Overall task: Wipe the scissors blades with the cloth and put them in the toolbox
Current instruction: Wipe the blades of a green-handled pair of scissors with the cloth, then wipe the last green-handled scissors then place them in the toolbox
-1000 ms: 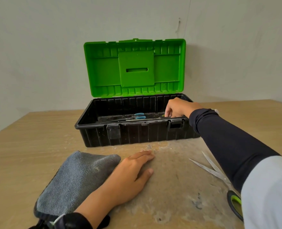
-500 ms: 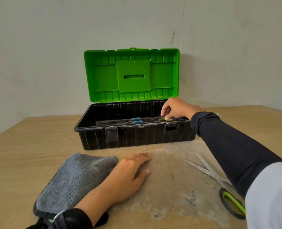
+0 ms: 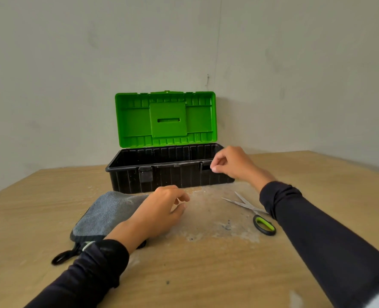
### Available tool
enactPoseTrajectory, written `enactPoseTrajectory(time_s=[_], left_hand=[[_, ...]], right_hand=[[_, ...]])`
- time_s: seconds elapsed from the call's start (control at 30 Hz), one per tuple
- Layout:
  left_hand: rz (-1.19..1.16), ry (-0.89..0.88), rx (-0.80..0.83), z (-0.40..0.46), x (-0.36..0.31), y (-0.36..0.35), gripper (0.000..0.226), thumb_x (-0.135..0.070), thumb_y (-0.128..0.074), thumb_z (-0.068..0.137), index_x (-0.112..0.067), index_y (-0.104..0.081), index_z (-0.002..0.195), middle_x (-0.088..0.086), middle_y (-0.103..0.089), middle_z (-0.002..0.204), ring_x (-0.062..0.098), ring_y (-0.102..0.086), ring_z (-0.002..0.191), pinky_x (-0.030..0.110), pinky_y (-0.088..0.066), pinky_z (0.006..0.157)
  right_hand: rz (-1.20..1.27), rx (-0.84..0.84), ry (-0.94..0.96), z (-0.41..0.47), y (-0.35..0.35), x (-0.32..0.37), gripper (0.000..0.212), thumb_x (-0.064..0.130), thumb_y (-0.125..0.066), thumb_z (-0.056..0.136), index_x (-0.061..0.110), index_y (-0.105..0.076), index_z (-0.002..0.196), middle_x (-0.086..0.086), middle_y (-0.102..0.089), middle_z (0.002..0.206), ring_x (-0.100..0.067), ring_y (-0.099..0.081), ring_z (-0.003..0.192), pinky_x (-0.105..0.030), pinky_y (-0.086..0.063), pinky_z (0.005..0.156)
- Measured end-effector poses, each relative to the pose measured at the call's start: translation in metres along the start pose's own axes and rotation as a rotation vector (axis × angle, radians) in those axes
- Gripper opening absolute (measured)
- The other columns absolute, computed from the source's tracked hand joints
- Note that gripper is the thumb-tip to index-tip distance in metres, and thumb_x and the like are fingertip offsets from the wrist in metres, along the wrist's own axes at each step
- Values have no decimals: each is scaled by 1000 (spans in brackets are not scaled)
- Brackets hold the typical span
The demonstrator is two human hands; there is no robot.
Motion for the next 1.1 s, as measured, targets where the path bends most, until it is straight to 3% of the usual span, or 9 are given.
enactPoseTrajectory(time_s=[0.2,0.3,0.43,0.6,0.7,0.8,0.93,1.1], left_hand=[[11,-5,24,-10,-2,4,18,-26,-51,92,-23,-63,105,-11,-62,100,1,-56,88,13,-44,76],[31,-28,46,-13,-5,0,18,-26,-51,92,-24,-63,106,-12,-63,102,0,-56,88,10,-43,73],[45,-47,26,-13,-7,1,19,-27,-50,92,-25,-63,105,-14,-63,102,-1,-56,88,17,-48,81],[25,-39,-1,-12,-4,3,18,-26,-52,91,-26,-65,103,-14,-64,99,-2,-57,86,19,-50,80],[3,-23,-11,-12,-2,2,17,-26,-53,91,-26,-65,102,-15,-63,96,-1,-57,84,21,-51,79],[-50,13,-64,-11,-1,8,15,-24,-55,90,-25,-66,99,-16,-63,91,-2,-57,81,13,-47,74],[-223,186,-177,-12,11,16,12,-23,-59,88,-25,-70,93,-17,-65,83,1,-60,78,4,-43,64],[-577,359,-163,-13,6,3,13,-33,-61,86,-29,-68,95,-12,-69,86,1,-63,83,14,-48,71]], right_hand=[[-180,-3,-116,-50,-11,-25,8,12,-69,81,17,-73,78,1,-72,83,-14,-66,78,-37,-57,78],[-288,32,-207,-58,-9,-37,6,11,-68,82,12,-74,83,-5,-71,90,-22,-67,83,-38,-56,79],[-389,88,-347,-57,-16,-58,14,14,-67,82,8,-70,95,-10,-67,101,-28,-65,90,-40,-56,82],[-332,89,-514,-62,-15,-71,25,19,-73,79,2,-64,95,-12,-65,101,-29,-63,93,-33,-54,80],[-182,140,-588,-65,-19,-77,36,22,-78,72,1,-64,98,-10,-64,90,-27,-64,88,-32,-51,72],[137,172,-628,-67,-25,-72,27,14,-75,76,1,-69,99,-10,-63,82,-19,-59,67,-27,-48,60],[571,202,-620,-69,-30,-46,6,6,-69,82,8,-69,87,-5,-65,82,-12,-56,69,-23,-49,63],[888,187,-560,-55,-33,-10,11,5,-66,85,13,-63,78,0,-59,70,-9,-52,61,-22,-47,61]])
Point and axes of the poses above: each hand's wrist, its own z-axis towards the middle knuckle, its own y-axis out of the back of the hand, x = y × z, the point moved 10 cm from there along z, towards the middle knuckle
